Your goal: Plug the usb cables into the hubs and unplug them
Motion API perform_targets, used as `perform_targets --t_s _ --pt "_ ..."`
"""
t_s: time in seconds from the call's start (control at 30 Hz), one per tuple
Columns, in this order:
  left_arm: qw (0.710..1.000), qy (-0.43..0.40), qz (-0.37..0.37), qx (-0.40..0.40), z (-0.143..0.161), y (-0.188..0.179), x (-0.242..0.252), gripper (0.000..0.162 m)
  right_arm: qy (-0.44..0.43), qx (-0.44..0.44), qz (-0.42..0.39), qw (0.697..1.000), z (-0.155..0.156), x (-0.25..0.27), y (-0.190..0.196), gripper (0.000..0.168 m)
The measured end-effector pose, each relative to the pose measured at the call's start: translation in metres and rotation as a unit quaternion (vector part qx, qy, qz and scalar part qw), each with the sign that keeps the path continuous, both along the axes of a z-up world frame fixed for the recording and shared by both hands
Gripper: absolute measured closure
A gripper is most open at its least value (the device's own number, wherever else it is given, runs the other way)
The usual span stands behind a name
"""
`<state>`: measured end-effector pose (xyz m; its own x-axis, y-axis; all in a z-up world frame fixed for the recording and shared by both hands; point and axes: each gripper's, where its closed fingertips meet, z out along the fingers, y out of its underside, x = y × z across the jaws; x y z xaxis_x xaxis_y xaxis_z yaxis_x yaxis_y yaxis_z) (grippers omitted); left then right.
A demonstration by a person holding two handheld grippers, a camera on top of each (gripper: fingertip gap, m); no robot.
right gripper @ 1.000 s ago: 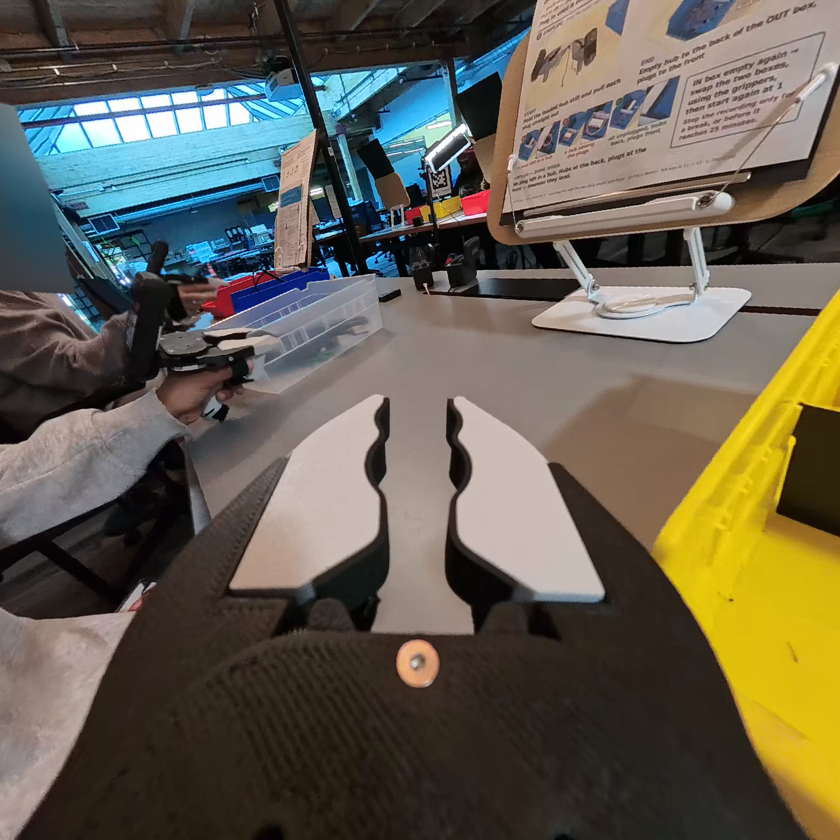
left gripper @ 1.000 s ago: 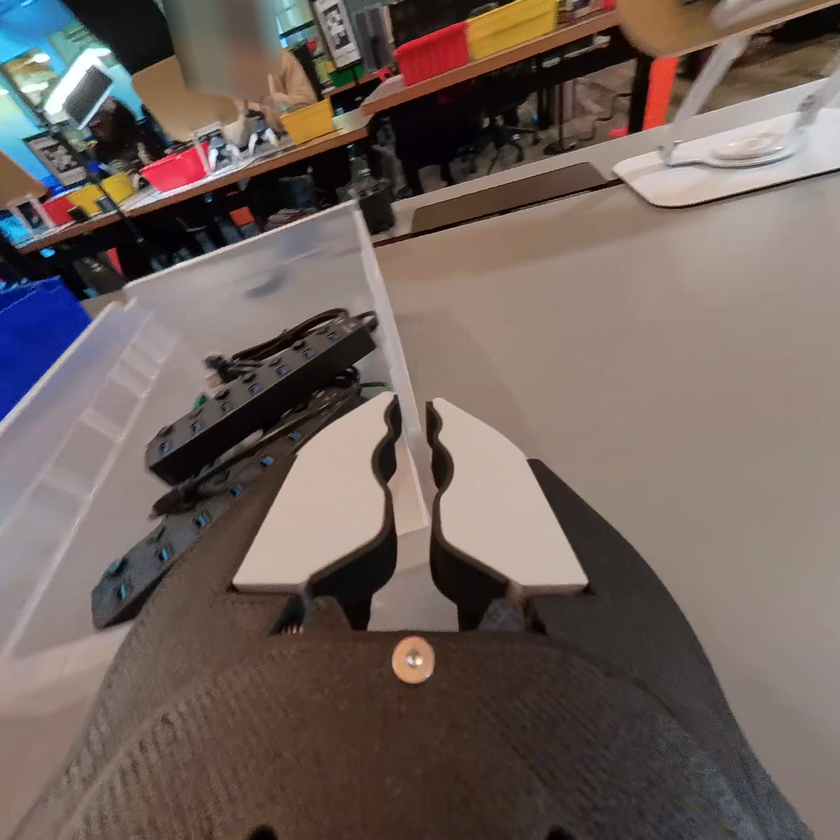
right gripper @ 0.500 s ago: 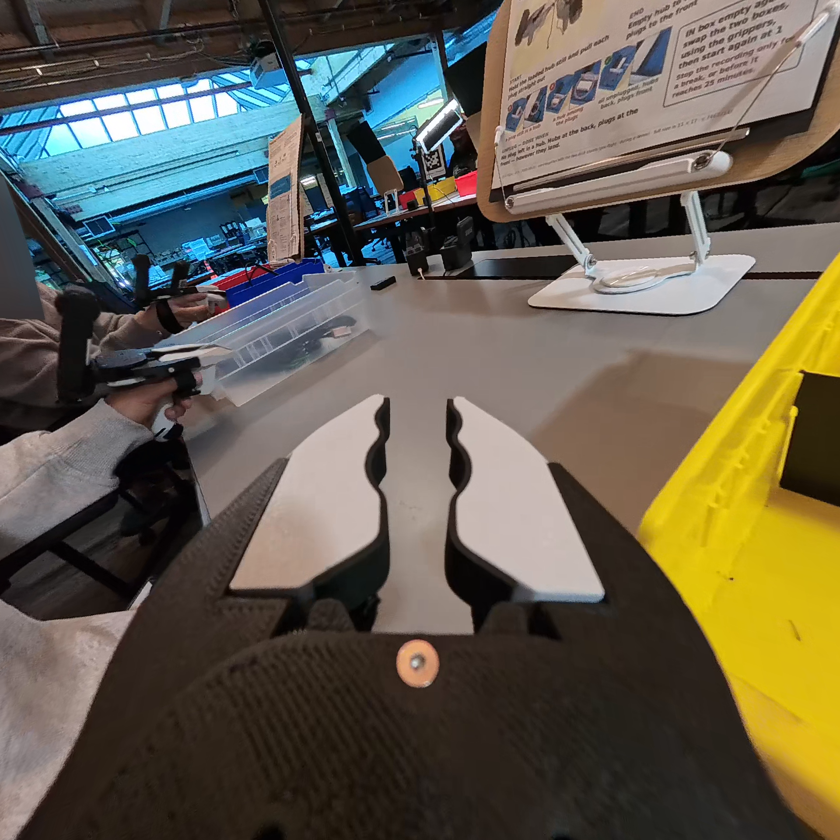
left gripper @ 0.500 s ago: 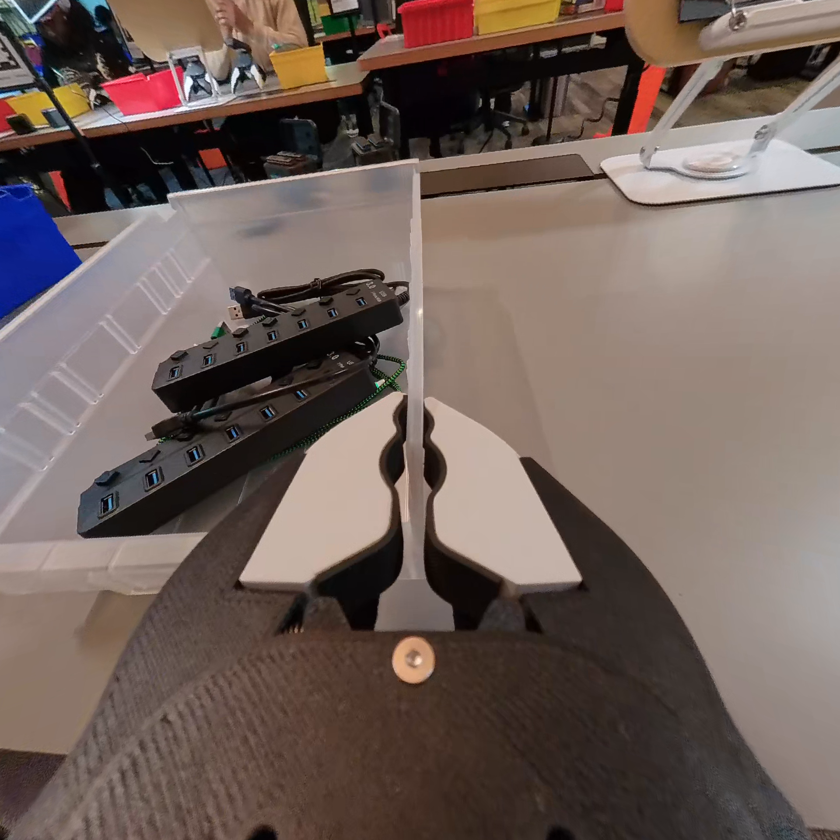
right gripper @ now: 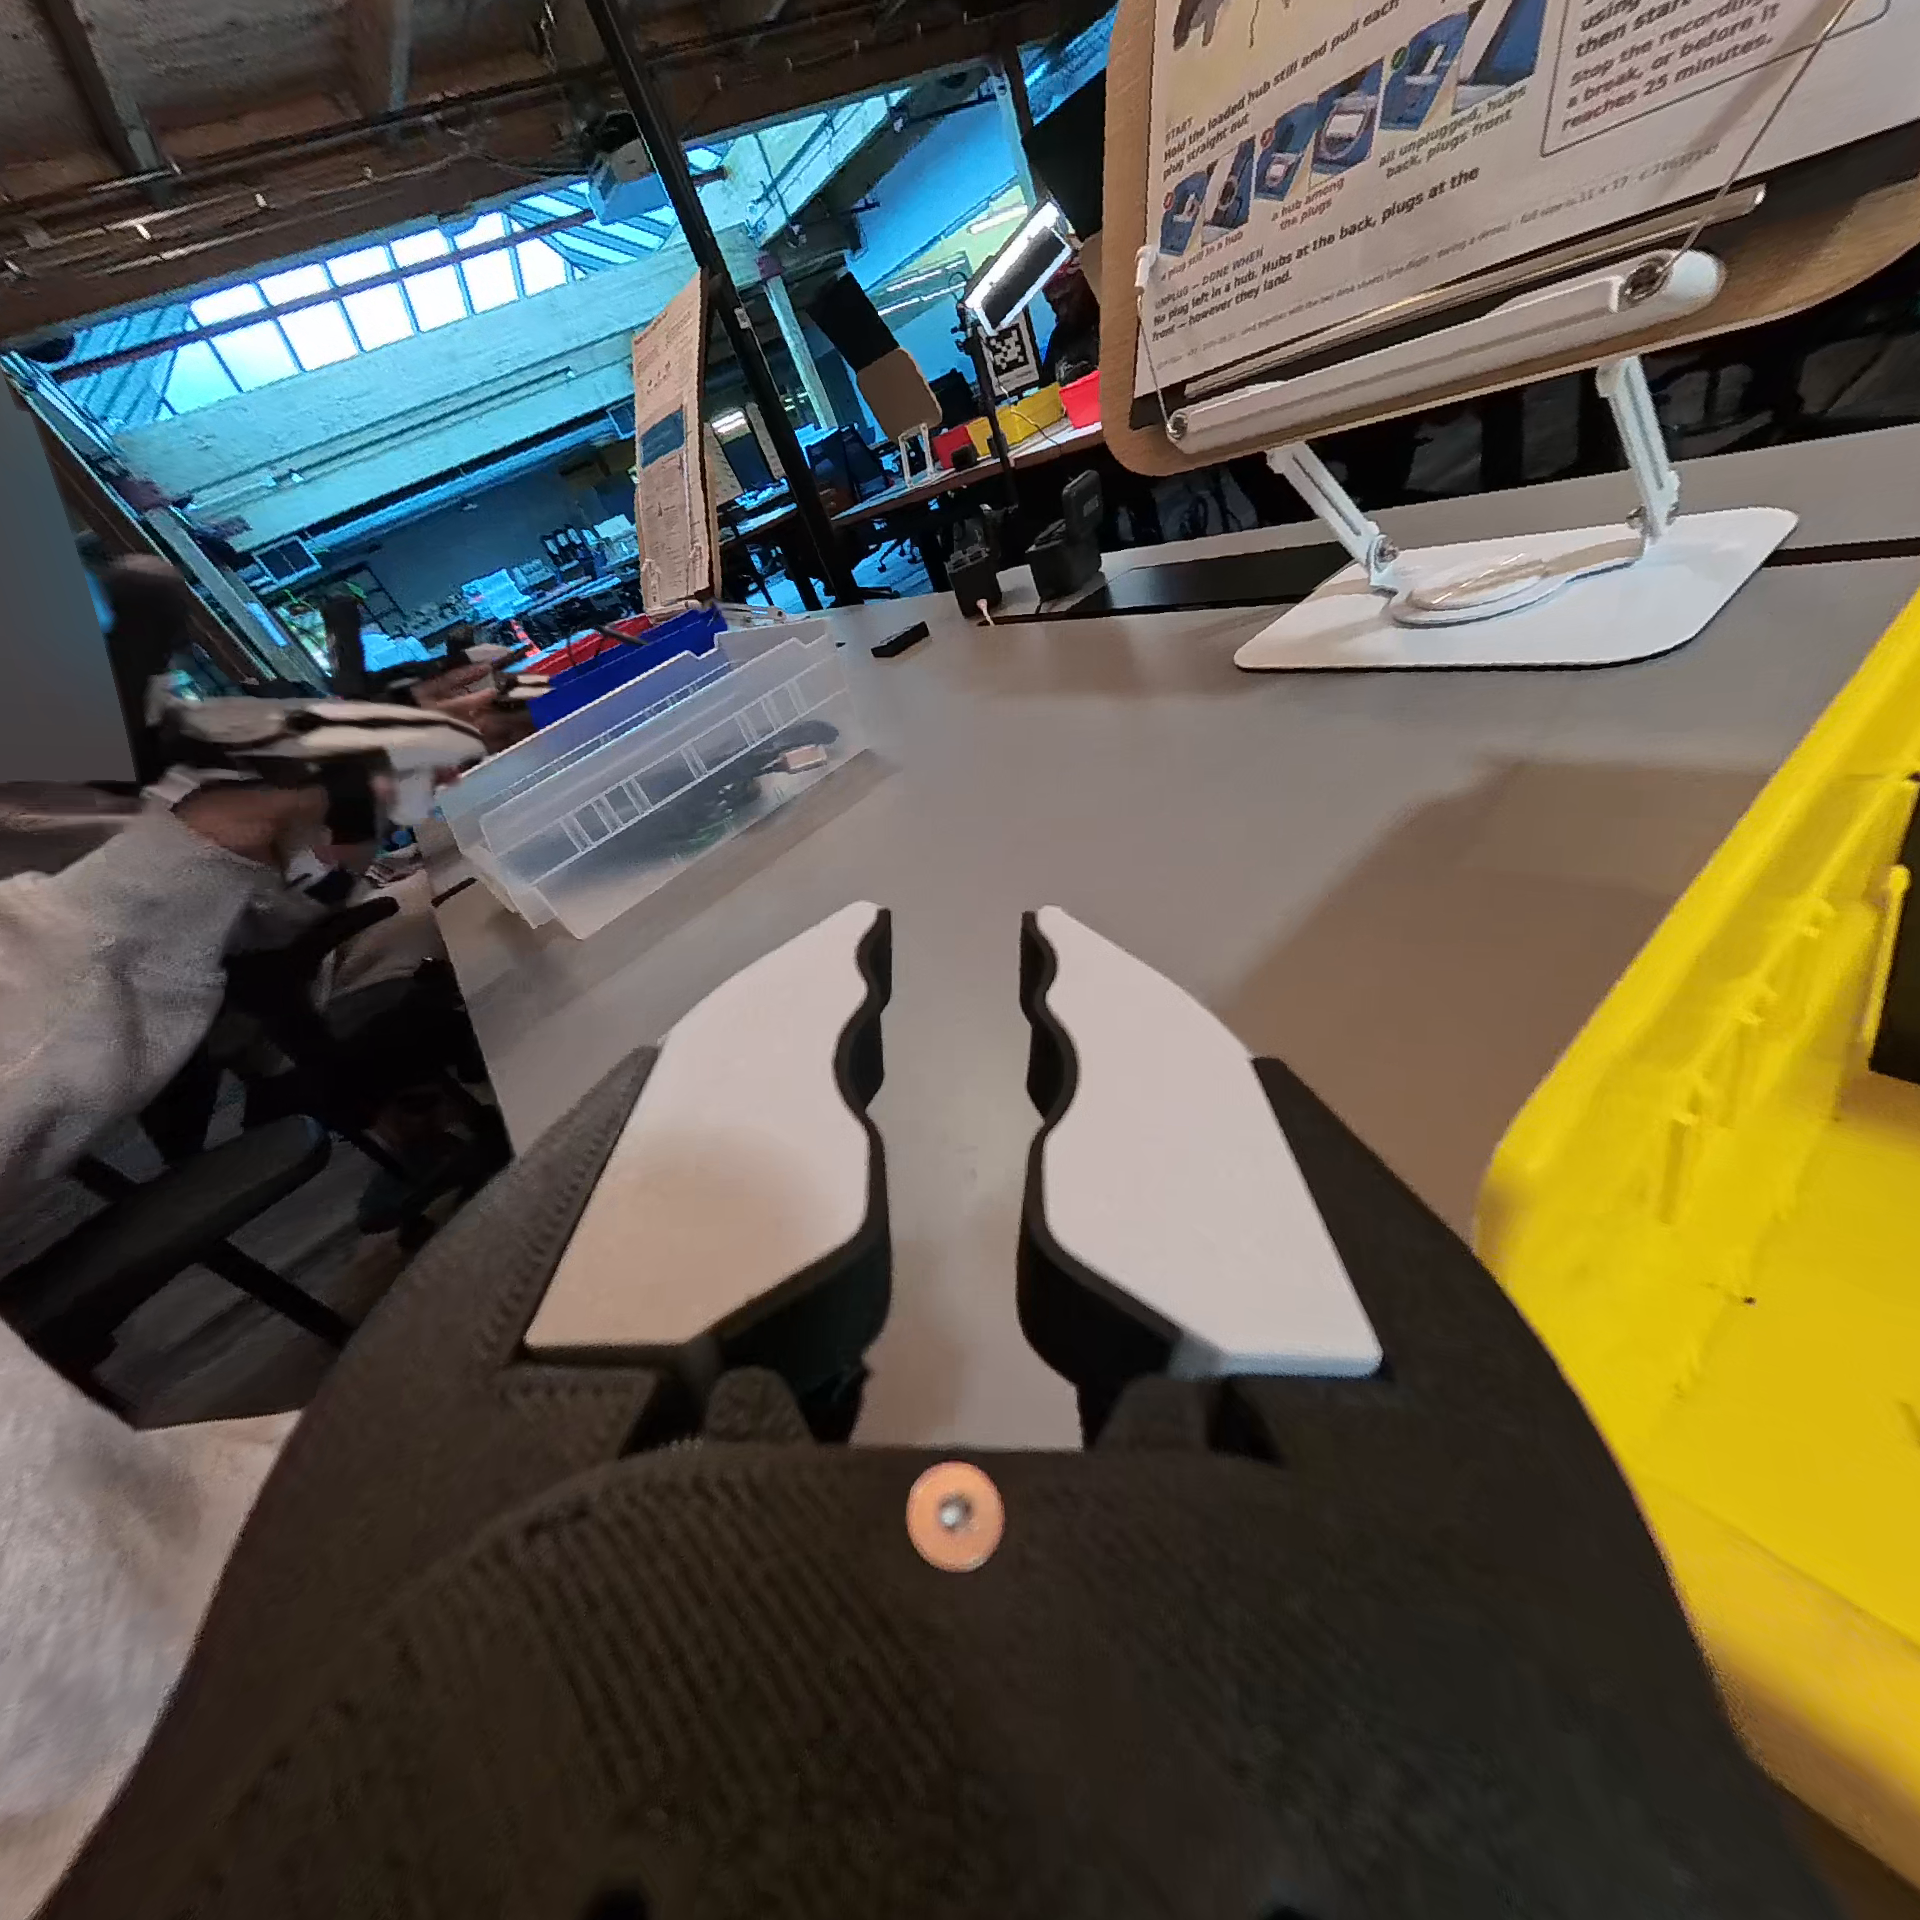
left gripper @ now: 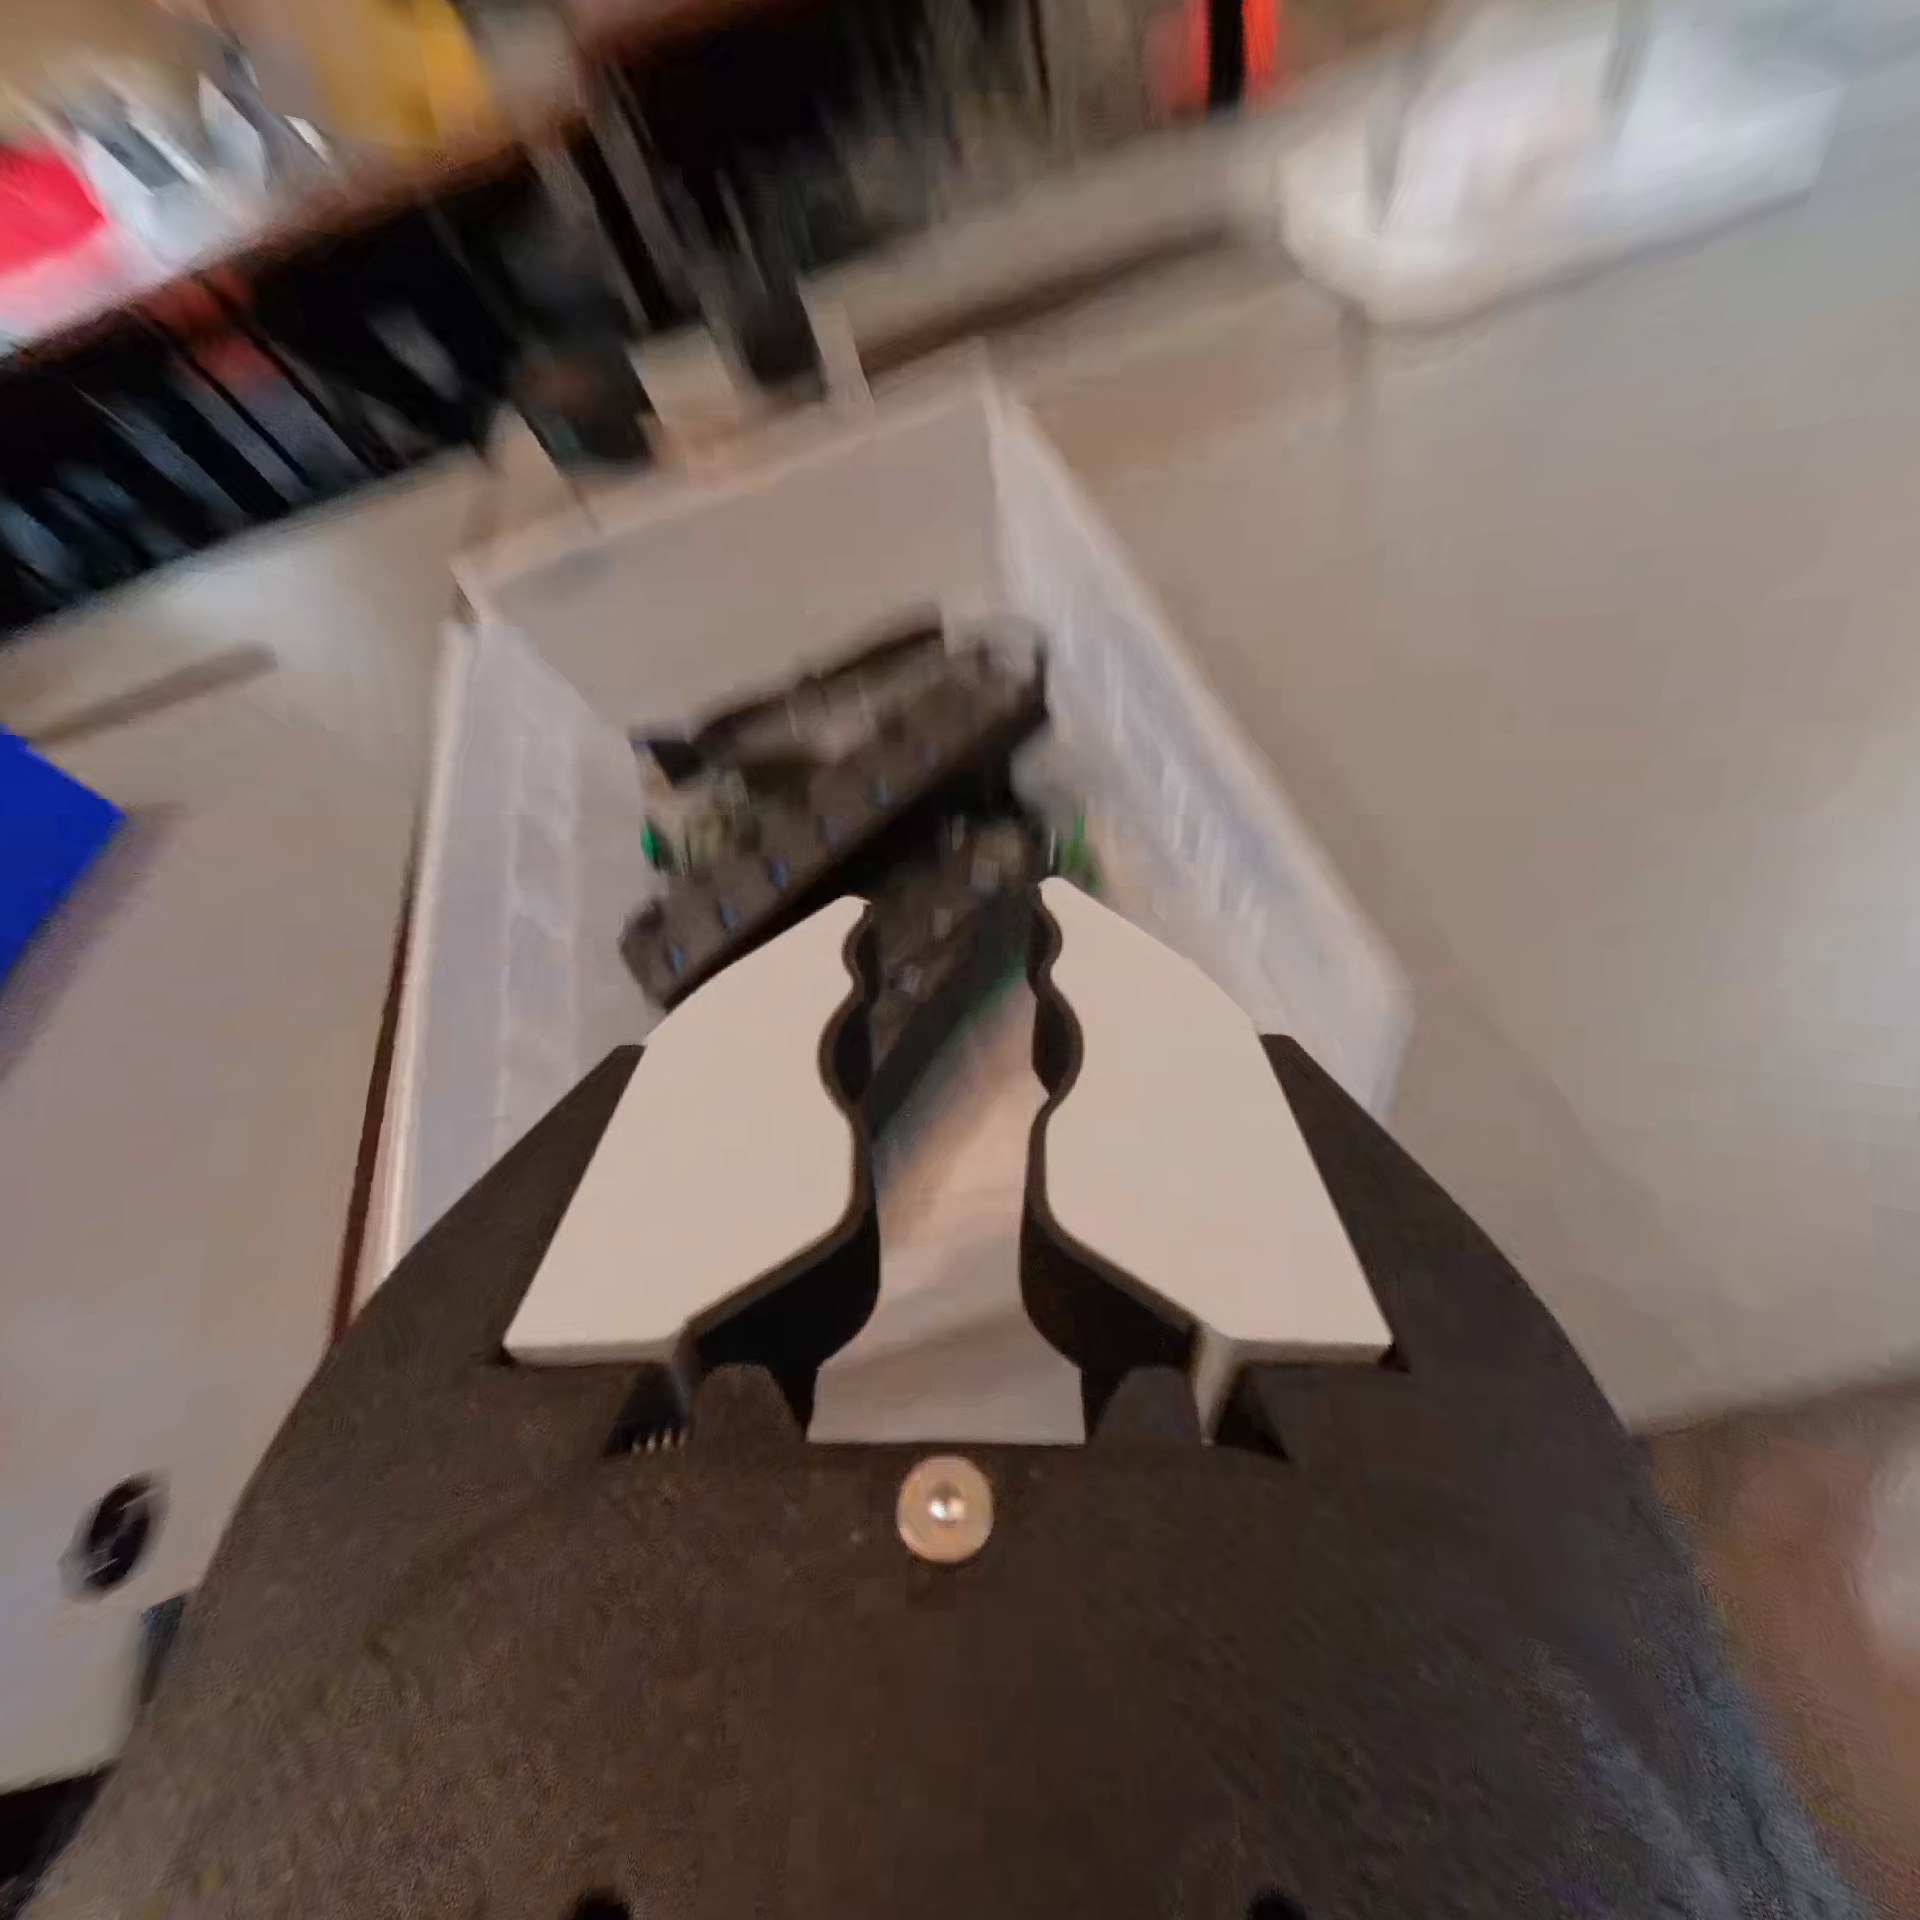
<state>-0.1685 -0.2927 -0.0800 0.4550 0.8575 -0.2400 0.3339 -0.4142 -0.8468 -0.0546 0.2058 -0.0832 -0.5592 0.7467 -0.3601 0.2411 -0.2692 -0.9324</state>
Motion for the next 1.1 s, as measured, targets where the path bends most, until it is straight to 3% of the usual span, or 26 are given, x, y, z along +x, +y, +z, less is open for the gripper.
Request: perform_targets --t_s 0.07,0.13,0.27,0.4,0.43,0.7,0.97,1.1 --pt "0.985 -0.098 -0.010 -0.141 -0.034 -0.028 -0.006 0.121 -0.003 -0.010 0.004 1.000 0.000 0.000 -0.001 0.145" --pt "0.959 -0.116 -0.028 -0.256 -0.048 -0.045 -0.017 0.119 -0.005 -0.015 0.005 1.000 0.001 0.000 -0.001 0.145" --pt "0.926 -0.139 -0.077 -0.341 -0.061 -0.042 -0.033 0.120 0.000 -0.010 -0.001 1.000 0.003 0.002 -0.002 0.145" --pt "0.909 -0.217 -0.097 -0.343 -0.088 -0.036 -0.034 0.103 0.004 -0.009 -0.004 1.000 0.005 0.003 -0.002 0.145" --pt "0.903 -0.232 -0.100 -0.346 -0.093 -0.036 -0.033 0.111 0.003 -0.009 -0.003 1.000 0.005 0.003 -0.002 0.145" --pt "0.841 -0.282 -0.080 -0.455 -0.094 -0.048 -0.030 0.130 -0.001 -0.018 0.000 1.000 0.004 0.002 -0.001 0.145" --pt "0.832 -0.346 -0.091 -0.424 -0.089 -0.046 -0.006 0.135 -0.008 -0.037 -0.004 0.999 0.004 0.001 0.004 0.145" --pt "0.831 -0.339 -0.091 -0.432 -0.084 -0.046 -0.007 0.141 -0.013 -0.044 -0.004 0.999 0.003 0.001 0.005 0.145"
